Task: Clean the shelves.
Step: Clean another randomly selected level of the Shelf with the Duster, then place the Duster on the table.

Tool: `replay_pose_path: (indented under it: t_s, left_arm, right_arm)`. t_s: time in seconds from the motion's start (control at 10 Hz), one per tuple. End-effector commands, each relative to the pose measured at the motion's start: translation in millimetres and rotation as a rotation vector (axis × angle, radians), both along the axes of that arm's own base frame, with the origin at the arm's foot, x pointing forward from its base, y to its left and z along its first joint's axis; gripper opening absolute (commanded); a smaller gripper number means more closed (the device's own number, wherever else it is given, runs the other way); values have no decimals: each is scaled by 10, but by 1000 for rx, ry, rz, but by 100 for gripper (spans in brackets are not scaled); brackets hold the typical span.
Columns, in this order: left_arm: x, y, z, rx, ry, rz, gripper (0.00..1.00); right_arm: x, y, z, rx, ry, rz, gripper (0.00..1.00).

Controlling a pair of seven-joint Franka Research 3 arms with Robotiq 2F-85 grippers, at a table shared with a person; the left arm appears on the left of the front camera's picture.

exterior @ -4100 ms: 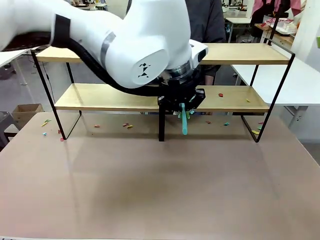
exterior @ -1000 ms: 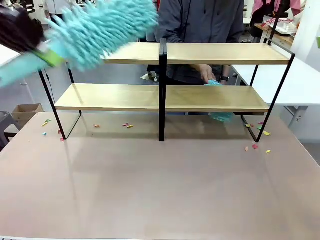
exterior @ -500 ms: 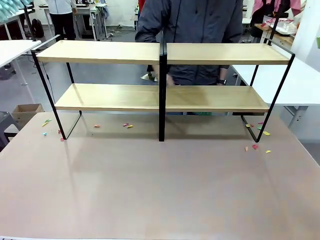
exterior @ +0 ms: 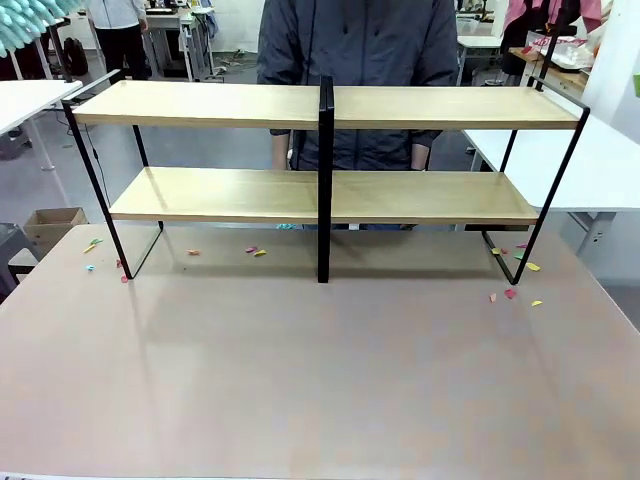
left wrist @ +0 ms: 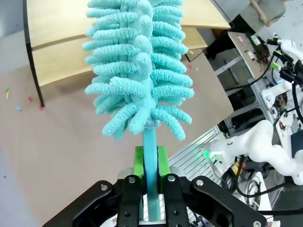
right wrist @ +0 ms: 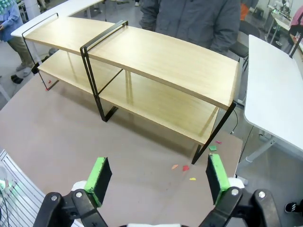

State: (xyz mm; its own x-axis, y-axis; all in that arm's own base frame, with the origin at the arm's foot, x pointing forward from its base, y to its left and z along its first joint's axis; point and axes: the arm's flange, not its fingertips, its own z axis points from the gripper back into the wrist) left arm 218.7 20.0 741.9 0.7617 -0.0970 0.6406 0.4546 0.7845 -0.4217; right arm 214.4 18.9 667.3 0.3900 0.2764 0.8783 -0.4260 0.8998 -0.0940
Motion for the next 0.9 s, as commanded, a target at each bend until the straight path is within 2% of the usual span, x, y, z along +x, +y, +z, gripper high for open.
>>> replay_pose_path:
  t_s: [0.0,0.8]
  left_arm:
    - [-21,22,44,8,-12,-8,13]
    - [-10,8,10,1,-3,3,13]
  right_arm:
    - [2,-7,-1,4,0,1,100]
    - [0,0,0,0,0,0,100]
